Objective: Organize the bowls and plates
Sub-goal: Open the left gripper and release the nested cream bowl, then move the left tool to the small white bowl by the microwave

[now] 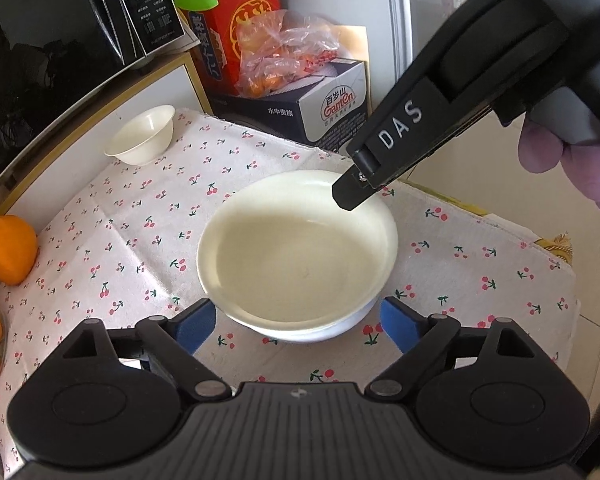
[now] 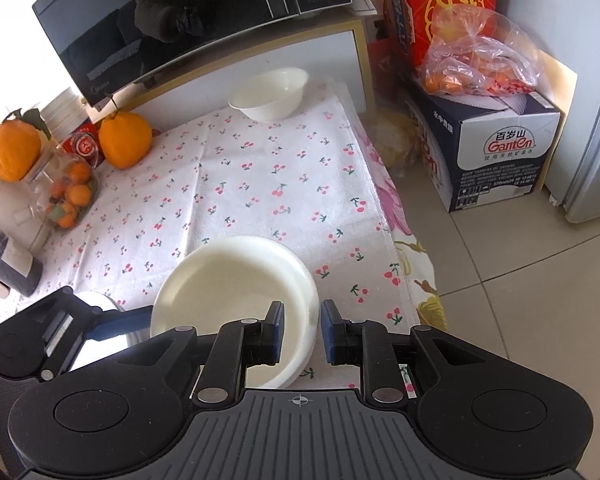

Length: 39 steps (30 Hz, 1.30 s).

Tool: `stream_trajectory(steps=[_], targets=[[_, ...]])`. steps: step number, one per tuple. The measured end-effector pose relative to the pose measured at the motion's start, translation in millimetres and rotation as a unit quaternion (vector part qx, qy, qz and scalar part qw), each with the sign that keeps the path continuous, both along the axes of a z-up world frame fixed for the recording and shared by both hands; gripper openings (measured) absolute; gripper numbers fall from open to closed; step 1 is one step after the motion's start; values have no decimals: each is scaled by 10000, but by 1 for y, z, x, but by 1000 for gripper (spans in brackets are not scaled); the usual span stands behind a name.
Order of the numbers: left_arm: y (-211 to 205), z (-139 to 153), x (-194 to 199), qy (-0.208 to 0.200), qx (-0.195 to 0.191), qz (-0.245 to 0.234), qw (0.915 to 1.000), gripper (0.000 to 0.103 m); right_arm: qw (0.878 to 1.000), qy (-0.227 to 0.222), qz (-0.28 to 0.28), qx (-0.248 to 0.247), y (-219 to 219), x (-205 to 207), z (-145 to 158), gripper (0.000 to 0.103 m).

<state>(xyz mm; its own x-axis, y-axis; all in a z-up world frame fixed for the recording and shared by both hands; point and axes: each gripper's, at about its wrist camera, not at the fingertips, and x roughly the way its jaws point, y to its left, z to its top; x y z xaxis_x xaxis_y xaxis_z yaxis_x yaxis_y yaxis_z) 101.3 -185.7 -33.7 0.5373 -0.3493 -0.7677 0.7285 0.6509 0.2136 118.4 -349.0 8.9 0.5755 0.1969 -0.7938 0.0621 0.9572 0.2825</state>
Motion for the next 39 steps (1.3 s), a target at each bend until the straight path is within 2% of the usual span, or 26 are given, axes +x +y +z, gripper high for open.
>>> stream_trajectory(steps=[2, 6, 8, 10, 15, 20, 33, 39], targets=[[-1, 0, 1, -14, 13, 23, 10000, 92, 10000, -5, -40, 32, -1, 0, 1, 43], [1, 1, 0, -7, -15, 67, 10000, 97, 9999, -70, -85, 67, -5, -2, 4, 54], [1, 2, 0, -23, -25, 93, 10000, 99, 9998, -117, -91, 105, -7, -3, 5, 66], [1, 3, -1, -32, -30, 112, 9999, 99, 9998, -147, -89, 105, -8, -4, 6, 72], [5, 8, 0, -25, -123, 170, 9998, 99, 9998, -189, -55, 92, -7, -3, 11, 76], [13, 18, 5, 13, -319, 296, 9991, 100, 9992, -316, -140, 223, -8, 1, 24, 87], [42, 63, 51, -83, -797, 934, 9924, 102, 9971, -704, -169, 229, -4, 44, 68, 91], [50, 81, 77, -175, -871, 1101, 9899, 102, 9965, -799, -112, 221, 2, 73, 81, 91]])
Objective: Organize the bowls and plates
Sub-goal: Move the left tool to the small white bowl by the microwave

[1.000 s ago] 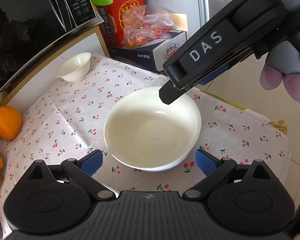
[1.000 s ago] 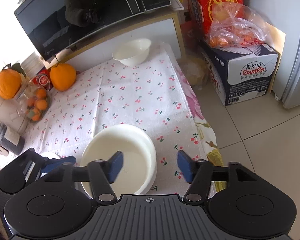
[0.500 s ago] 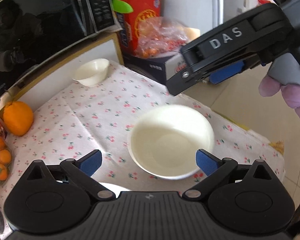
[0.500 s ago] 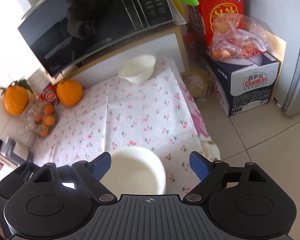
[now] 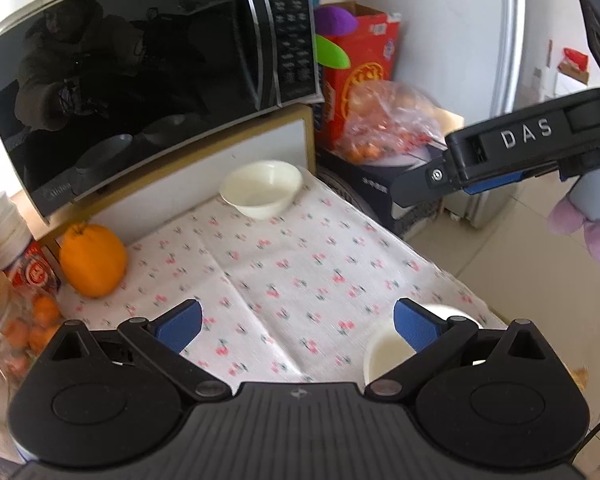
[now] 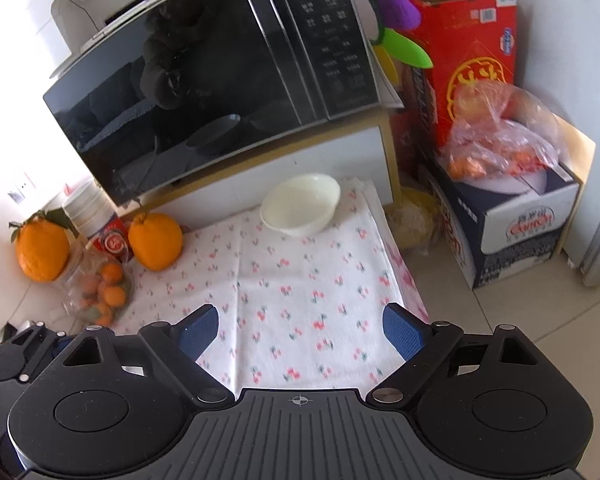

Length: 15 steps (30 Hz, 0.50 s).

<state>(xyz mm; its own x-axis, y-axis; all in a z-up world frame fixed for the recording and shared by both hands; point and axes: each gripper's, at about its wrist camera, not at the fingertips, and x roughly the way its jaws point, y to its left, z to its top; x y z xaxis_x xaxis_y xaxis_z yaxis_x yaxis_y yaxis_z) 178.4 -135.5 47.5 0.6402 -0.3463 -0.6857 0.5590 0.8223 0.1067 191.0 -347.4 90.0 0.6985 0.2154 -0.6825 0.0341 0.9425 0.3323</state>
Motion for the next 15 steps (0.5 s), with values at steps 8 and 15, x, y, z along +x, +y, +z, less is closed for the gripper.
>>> stream_trajectory(steps=[8, 15], targets=[[9, 7, 39, -29, 39, 263, 9996, 102, 9999, -99, 135, 13, 9, 40, 5, 91], [17, 1, 72, -36, 119, 475, 9988, 102, 9994, -171, 288, 53, 13, 75, -4, 92]])
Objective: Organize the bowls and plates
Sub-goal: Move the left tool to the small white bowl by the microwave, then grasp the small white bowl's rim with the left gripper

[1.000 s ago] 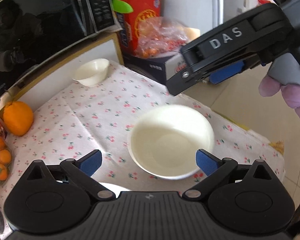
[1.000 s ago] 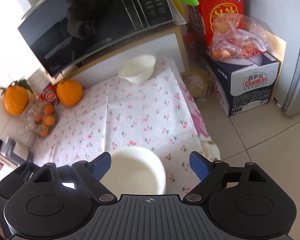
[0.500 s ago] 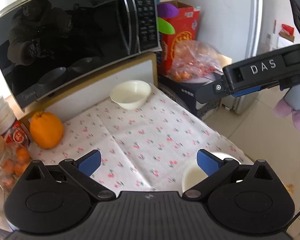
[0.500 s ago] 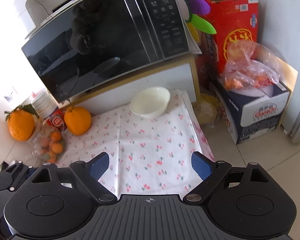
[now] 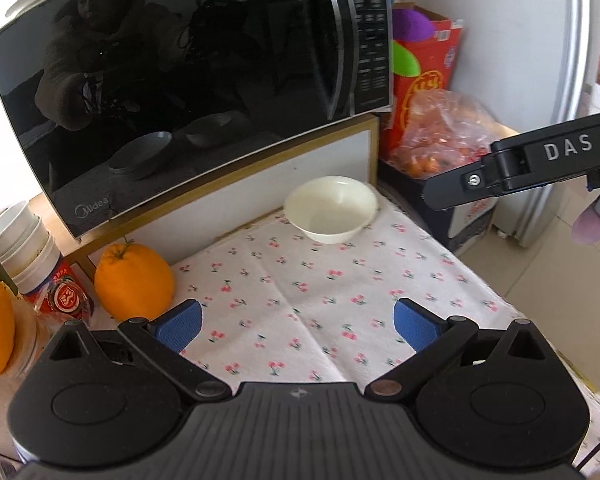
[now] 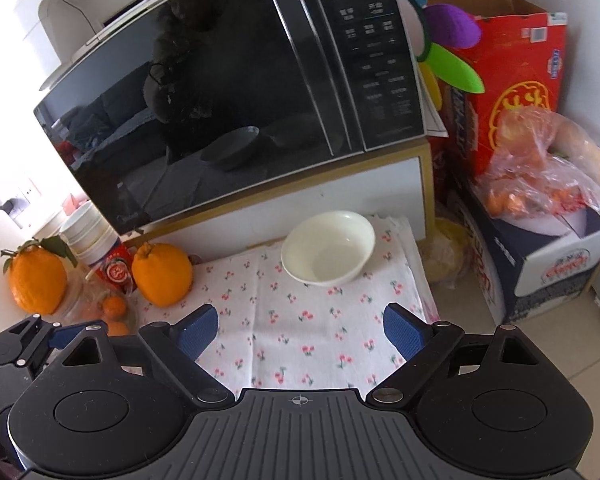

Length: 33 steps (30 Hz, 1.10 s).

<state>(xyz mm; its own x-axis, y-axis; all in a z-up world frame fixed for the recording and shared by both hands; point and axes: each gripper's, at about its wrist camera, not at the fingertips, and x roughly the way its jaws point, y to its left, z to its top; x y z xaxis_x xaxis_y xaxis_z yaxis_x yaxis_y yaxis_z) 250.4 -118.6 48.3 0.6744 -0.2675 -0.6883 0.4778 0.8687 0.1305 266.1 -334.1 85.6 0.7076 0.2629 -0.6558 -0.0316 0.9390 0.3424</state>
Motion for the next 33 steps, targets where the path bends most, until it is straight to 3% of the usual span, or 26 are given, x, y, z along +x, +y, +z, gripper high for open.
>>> stream_trajectory(steps=[11, 16, 25, 33], targets=[[2, -22, 50, -243, -104, 33, 9996, 102, 9982, 132, 158, 555, -12, 53, -39, 92], [-11, -40, 72, -382, 1, -207, 9991, 102, 9914, 152, 235, 1277, -28, 71, -70, 93], [-44, -74, 97, -444, 128, -903, 9948, 102, 9842, 471, -271, 1682, -53, 99, -115, 95], [-63, -94, 110, -335, 173, -980, 9945, 102, 9762, 344, -506, 2082, -59, 111, -132, 94]])
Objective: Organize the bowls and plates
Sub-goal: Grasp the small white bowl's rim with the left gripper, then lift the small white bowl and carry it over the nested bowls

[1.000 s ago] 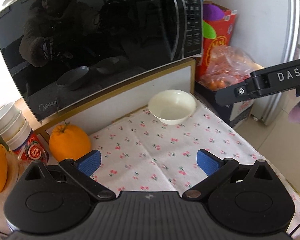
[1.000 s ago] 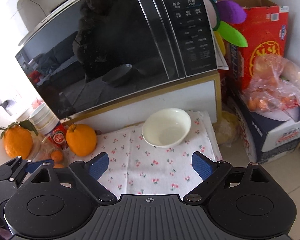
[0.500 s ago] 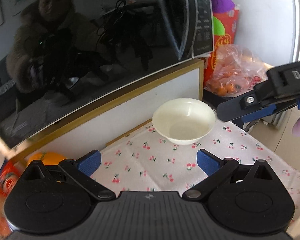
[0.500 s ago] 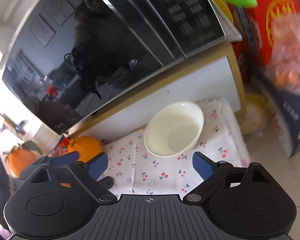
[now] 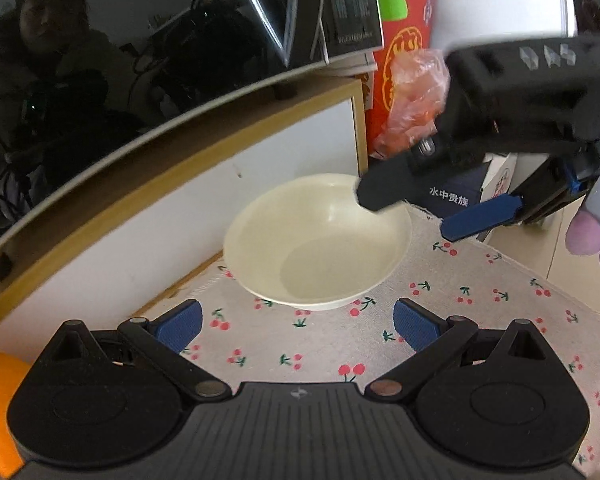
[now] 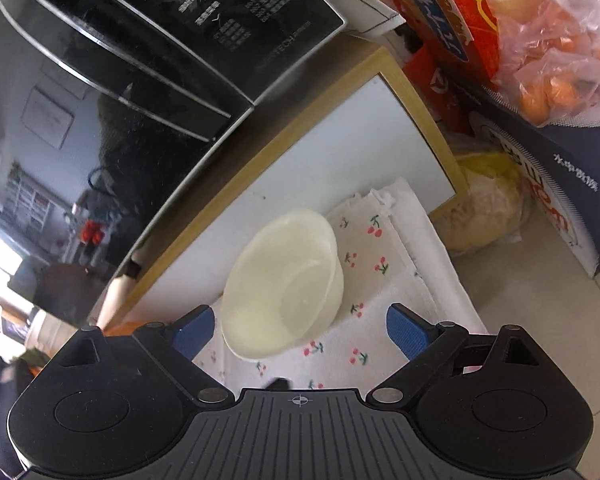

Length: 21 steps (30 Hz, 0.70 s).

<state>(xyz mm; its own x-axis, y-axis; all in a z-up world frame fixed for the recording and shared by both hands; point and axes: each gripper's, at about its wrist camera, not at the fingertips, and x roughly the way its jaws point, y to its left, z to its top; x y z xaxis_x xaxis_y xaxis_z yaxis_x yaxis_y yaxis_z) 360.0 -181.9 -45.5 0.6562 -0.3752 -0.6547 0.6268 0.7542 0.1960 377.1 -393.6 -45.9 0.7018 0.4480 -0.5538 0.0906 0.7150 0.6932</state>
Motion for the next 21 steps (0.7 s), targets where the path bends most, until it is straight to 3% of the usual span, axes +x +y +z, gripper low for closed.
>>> stream_trajectory(steps=[4, 9, 15, 17, 21], targets=[[-3, -6, 3, 55, 66, -1, 10000, 101, 9998, -140, -111, 18, 1, 5, -2, 94], [-1, -7, 5, 113, -43, 32, 9999, 99, 9996, -235, -165, 75, 2, 12, -7, 82], [-4, -3, 5, 163, -171, -49, 9997, 92, 9993, -271, -239, -128, 5, 14, -10, 55], [-3, -1, 2, 166, -170, -94, 9997, 89, 9991, -276, -262, -175, 5, 15, -11, 39], [-3, 5, -2, 192, -152, -124, 9996, 83, 9985, -302, -280, -363, 7, 14, -10, 25]])
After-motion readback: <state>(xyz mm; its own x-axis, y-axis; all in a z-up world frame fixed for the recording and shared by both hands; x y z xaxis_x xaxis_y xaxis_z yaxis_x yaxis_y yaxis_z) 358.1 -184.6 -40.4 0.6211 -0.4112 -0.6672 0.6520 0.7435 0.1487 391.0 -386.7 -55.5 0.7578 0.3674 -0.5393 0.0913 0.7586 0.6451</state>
